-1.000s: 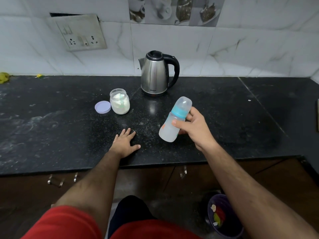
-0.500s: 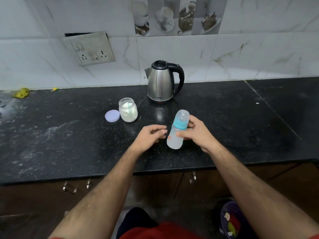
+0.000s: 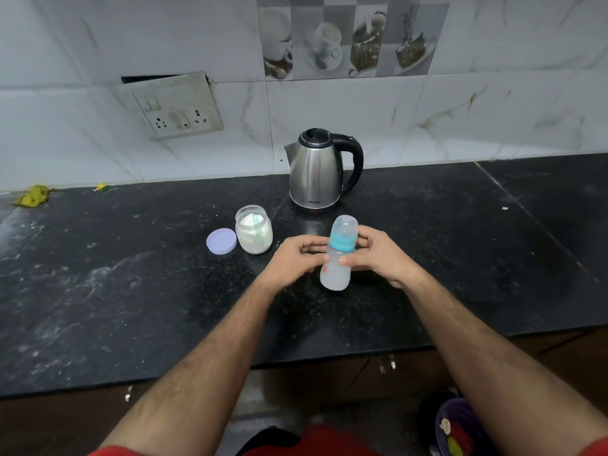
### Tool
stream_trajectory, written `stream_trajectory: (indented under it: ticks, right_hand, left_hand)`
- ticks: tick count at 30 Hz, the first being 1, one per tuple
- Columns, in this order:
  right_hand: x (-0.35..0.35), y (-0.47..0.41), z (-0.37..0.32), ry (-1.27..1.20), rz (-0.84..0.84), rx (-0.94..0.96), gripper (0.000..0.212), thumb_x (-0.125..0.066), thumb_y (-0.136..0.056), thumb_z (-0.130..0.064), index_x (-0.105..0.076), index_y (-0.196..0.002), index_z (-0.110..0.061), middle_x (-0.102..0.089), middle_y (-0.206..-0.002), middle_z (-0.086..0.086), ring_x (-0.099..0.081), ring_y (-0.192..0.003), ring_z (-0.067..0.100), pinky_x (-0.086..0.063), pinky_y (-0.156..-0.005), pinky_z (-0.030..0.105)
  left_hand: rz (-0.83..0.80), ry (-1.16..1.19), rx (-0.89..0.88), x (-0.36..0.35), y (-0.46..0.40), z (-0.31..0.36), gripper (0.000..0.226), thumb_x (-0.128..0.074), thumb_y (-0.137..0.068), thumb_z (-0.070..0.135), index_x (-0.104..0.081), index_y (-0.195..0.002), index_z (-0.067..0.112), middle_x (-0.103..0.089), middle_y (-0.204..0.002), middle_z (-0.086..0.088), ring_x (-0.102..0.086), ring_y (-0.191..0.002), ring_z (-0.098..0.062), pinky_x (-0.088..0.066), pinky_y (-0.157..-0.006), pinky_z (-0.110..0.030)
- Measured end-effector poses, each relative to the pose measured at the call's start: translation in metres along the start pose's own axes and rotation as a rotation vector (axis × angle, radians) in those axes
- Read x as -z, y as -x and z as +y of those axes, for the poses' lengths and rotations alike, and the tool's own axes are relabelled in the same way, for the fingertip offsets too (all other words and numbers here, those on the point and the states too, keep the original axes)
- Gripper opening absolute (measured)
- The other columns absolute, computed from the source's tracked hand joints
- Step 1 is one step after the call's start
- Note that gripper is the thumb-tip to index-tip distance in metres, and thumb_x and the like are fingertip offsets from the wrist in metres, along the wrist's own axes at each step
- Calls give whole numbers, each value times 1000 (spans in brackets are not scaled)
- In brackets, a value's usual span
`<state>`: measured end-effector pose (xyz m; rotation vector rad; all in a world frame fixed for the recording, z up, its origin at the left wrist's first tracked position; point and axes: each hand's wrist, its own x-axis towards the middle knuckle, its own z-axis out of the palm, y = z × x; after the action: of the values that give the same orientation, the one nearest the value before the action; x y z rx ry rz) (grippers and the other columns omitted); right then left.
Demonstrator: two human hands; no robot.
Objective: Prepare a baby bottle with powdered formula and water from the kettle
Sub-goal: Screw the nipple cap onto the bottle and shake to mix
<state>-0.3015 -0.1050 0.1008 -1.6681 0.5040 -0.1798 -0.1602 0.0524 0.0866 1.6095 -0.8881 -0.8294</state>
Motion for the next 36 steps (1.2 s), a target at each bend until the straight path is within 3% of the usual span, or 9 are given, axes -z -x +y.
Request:
stream_trajectory:
  ticks: [8, 14, 21, 26, 30, 36]
  right_hand:
    - [-3, -39, 1, 15, 51, -20, 60, -83, -74, 0, -61, -128, -14, -73, -118, 2, -71, -108, 18, -57, -94, 42]
    - [0, -68, 17, 96, 100, -21, 57, -84, -69, 4, -63, -120, -11, -73, -115, 5, -71, -105, 19, -55, -97, 40]
    - [23, -108, 27, 200, 118, 2, 57, -85, -67, 3, -64, -116, -17, -73, -112, 1, -70, -104, 15, -55, -97, 38]
    - [44, -137, 27, 278, 101, 14, 59, -85, -67, 2, -63, -117, -21, -71, -112, -2, -68, -106, 15, -53, -99, 39]
    - [59, -162, 29, 319, 85, 8, 58, -84, -68, 1, -63, -117, -23, -70, -113, -3, -67, -107, 14, -53, -98, 40]
    - [75, -192, 39, 357, 59, -7, 61, -86, -65, -4, -64, -119, -22, -71, -113, -3, -67, -107, 15, -53, -99, 45]
  left_hand:
    - [-38, 4, 14, 26, -36, -7, 31, -72, -87, 5, -68, -110, 25, -74, -102, 9, -69, -88, 3, -55, -70, -20]
    - [-2, -23, 49, 27, -63, -25, 34, -71, -86, 1, -67, -119, 9, -73, -108, 0, -67, -82, 10, -47, -62, -8]
    - [43, -83, 86, 20, -106, -32, 37, -64, -90, 1, -68, -123, 18, -74, -113, 4, -67, -85, 7, -50, -61, -17]
    - [54, -129, 134, 16, -134, -29, 41, -63, -92, 6, -67, -125, 29, -73, -105, 15, -65, -84, 4, -54, -68, -22]
    - [94, -140, 155, 11, -158, -28, 44, -63, -91, 4, -65, -127, 28, -72, -100, 15, -62, -76, 4, -51, -64, -19]
    - [109, -153, 205, 6, -183, -34, 49, -64, -89, 1, -63, -131, 25, -71, -118, 8, -64, -90, -3, -48, -64, -14]
